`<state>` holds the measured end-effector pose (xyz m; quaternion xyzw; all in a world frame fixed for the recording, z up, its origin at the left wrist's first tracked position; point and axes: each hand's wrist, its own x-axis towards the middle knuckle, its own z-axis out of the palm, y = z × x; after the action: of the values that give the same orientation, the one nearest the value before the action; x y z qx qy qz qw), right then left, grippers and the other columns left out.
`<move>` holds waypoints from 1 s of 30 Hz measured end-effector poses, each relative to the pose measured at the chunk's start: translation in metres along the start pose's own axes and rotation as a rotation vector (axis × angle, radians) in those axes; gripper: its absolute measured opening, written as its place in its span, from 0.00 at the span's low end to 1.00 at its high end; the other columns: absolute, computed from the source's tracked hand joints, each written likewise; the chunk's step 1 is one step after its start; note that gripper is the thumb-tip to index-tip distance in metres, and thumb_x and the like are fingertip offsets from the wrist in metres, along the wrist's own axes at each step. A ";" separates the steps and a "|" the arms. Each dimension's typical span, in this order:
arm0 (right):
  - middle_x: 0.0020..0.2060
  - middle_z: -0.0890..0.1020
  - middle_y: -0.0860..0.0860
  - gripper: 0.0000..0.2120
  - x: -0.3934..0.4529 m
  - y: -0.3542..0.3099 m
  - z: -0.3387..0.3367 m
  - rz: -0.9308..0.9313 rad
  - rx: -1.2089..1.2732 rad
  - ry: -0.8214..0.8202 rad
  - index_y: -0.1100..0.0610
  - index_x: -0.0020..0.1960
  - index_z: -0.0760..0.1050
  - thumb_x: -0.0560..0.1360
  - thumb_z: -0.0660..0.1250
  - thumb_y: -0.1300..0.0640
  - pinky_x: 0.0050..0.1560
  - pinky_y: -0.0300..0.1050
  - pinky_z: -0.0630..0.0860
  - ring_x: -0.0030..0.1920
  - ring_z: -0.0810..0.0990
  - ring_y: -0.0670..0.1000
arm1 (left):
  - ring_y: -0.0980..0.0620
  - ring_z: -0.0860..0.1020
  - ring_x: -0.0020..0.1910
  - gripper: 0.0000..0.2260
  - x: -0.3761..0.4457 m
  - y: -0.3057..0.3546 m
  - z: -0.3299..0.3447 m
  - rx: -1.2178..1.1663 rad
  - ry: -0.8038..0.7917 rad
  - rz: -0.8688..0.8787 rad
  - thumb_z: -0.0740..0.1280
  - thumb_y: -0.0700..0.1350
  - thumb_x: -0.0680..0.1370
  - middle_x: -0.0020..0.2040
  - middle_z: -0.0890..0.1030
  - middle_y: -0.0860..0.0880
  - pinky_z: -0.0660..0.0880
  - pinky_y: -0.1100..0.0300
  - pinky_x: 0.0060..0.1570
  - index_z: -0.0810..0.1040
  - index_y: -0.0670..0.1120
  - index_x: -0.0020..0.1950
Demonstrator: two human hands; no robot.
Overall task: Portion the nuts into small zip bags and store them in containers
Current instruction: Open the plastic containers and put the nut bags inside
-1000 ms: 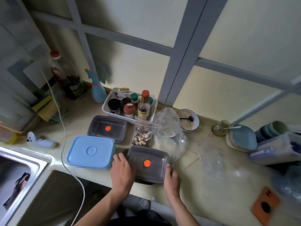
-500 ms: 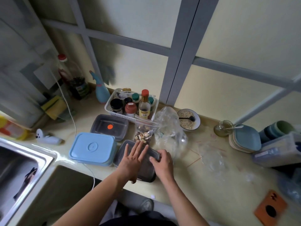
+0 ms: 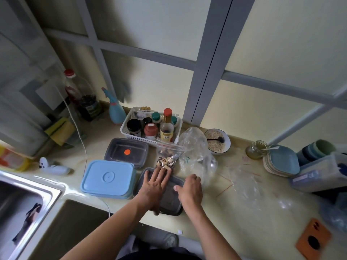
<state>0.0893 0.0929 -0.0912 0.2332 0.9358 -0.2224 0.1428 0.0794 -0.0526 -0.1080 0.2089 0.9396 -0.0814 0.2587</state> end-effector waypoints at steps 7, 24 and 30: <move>0.66 0.75 0.57 0.31 0.009 -0.009 -0.006 0.073 0.004 -0.130 0.60 0.67 0.68 0.72 0.77 0.49 0.60 0.49 0.76 0.65 0.77 0.58 | 0.39 0.38 0.80 0.71 -0.002 -0.001 -0.003 -0.024 0.003 0.012 0.81 0.62 0.61 0.80 0.36 0.41 0.44 0.32 0.75 0.26 0.42 0.77; 0.43 0.86 0.57 0.29 0.063 0.013 -0.022 0.305 0.518 -0.265 0.61 0.52 0.79 0.81 0.53 0.37 0.38 0.48 0.84 0.39 0.86 0.57 | 0.37 0.43 0.79 0.68 -0.017 -0.008 -0.035 -0.164 -0.002 -0.045 0.74 0.72 0.61 0.80 0.44 0.40 0.44 0.36 0.75 0.30 0.43 0.79; 0.45 0.85 0.54 0.15 0.070 0.002 -0.016 0.180 0.487 -0.083 0.53 0.47 0.81 0.79 0.57 0.50 0.53 0.54 0.82 0.46 0.84 0.57 | 0.34 0.44 0.78 0.65 -0.023 -0.022 -0.073 -0.374 0.074 -0.512 0.70 0.71 0.63 0.78 0.47 0.37 0.49 0.38 0.75 0.32 0.37 0.78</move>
<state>0.0276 0.1283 -0.1041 0.3337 0.8236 -0.4368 0.1399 0.0551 -0.0613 -0.0330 -0.0826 0.9691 0.0379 0.2295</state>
